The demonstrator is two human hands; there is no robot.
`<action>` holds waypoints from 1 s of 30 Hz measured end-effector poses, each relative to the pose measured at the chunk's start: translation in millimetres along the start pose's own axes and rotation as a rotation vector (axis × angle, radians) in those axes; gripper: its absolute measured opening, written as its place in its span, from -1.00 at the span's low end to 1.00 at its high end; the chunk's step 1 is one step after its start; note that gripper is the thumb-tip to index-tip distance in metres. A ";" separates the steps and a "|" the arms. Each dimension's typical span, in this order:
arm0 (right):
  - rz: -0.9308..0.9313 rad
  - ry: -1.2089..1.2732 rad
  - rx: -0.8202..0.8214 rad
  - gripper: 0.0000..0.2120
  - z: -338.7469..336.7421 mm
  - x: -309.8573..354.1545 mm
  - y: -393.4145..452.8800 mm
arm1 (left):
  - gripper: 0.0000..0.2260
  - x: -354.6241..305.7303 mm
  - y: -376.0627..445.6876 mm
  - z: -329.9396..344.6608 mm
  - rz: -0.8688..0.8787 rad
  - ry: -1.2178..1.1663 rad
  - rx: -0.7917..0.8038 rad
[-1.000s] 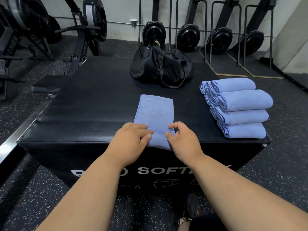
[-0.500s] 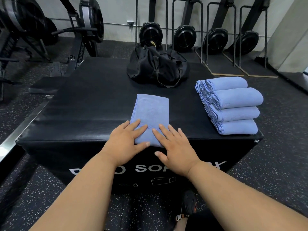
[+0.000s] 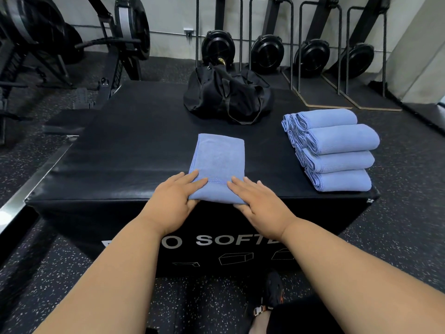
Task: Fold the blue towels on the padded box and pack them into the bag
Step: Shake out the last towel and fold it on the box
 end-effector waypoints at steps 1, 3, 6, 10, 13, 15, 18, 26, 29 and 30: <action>-0.008 -0.001 0.021 -0.46 -0.6 -2.1 -0.3 | -0.52 2.4 -1.3 -2.0 -0.011 -0.002 0.010; -0.011 -0.020 0.054 -0.47 -2.6 -7.5 -1.8 | -0.52 5.9 -3.2 -4.8 -0.026 0.002 0.026; 0.023 -0.068 0.086 -0.44 -6.7 -12.9 -7.4 | -0.51 9.0 -2.1 -1.9 -0.045 -0.005 0.059; -0.017 -0.293 -0.037 -0.12 -8.1 16.1 -13.6 | -0.37 -12.0 1.6 -2.8 -0.010 0.157 -0.011; -0.017 -0.301 -0.050 -0.06 11.9 34.3 -2.2 | -0.23 -38.7 8.9 16.4 0.109 0.242 -0.010; 0.050 -0.260 -0.077 -0.10 14.5 35.2 4.3 | -0.25 -44.5 10.4 25.6 0.122 0.253 -0.013; 0.109 -0.300 -0.161 -0.22 9.2 26.5 7.2 | -0.39 -37.4 7.8 19.6 0.123 0.237 -0.088; 0.089 -0.423 -0.186 -0.36 7.8 10.9 3.1 | -0.50 -10.6 1.8 13.1 0.097 0.126 -0.057; 0.081 -0.463 -0.240 -0.36 3.1 8.1 -3.8 | -0.49 -2.1 0.8 10.2 0.065 0.126 -0.041; 0.066 -0.464 -0.269 -0.34 0.4 11.6 -8.0 | -0.47 -1.8 0.5 10.1 0.059 0.127 -0.040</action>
Point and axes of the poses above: each hand's wrist, its own y-axis towards the middle knuckle, its own z-axis out of the palm, x = y × z, the point moved 10 cm from there along y, towards the middle knuckle, and after that the axes turned 15 degrees about x, right-handed, at the moved point
